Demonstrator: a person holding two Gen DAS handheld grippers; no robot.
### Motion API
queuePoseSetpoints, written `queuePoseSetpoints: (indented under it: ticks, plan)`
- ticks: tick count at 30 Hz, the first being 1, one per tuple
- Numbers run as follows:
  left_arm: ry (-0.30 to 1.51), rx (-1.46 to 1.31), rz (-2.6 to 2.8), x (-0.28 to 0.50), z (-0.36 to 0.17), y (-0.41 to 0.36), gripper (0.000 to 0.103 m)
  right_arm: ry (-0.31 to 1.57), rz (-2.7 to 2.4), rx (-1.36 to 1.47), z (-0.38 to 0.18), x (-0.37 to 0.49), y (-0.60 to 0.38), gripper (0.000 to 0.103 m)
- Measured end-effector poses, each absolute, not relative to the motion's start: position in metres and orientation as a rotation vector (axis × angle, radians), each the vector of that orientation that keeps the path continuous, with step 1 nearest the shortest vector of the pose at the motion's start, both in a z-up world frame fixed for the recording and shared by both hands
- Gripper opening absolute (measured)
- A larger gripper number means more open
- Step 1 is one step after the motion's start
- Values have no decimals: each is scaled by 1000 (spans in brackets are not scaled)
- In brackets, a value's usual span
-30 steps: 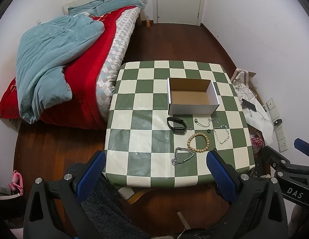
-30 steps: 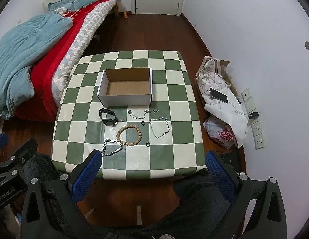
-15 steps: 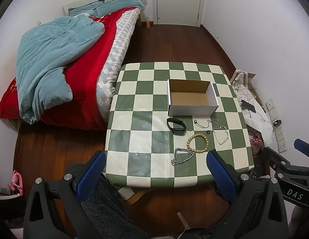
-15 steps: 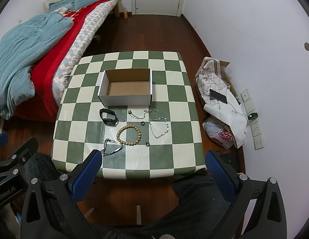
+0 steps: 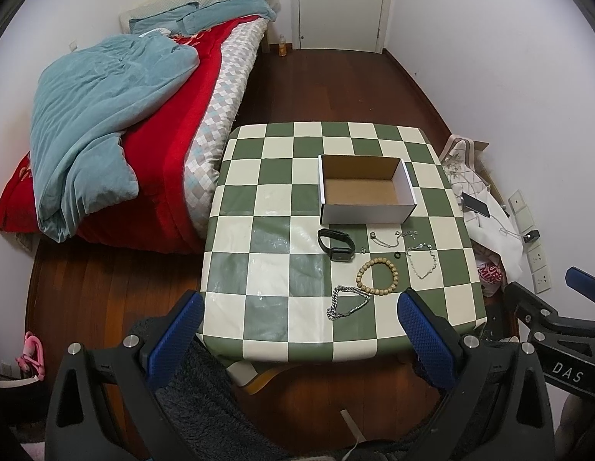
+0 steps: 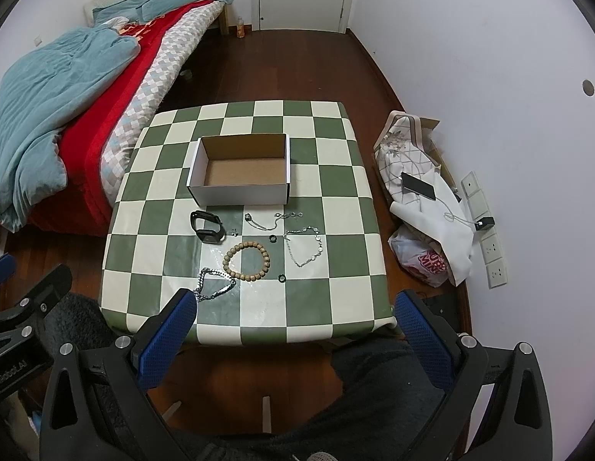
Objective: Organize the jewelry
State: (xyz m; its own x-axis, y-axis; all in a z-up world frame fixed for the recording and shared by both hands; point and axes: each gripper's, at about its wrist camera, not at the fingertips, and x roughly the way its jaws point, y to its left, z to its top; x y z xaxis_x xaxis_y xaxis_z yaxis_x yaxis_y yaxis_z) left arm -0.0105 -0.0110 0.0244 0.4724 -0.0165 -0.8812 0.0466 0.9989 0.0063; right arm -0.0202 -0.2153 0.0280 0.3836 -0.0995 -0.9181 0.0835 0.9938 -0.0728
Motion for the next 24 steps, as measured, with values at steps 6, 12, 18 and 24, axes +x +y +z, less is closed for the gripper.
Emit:
queuePoseSetpoints:
  ticks: [6,12,18,24]
  plan:
    - [1077,29,-40,-11,26,-11,103,1169,-118,-11,30,-21,-212,103]
    - [1074,32,-39,-12,27,-12,103,1162,-115,-11,43,-25,-222,103]
    - [1077,29,-42,-12,27,-12,103,1159,-114,-11,46,-25,-223,103]
    - [1057,35,-20,-10,26,-12,103,1162,-115,1,46,-25,-224,103]
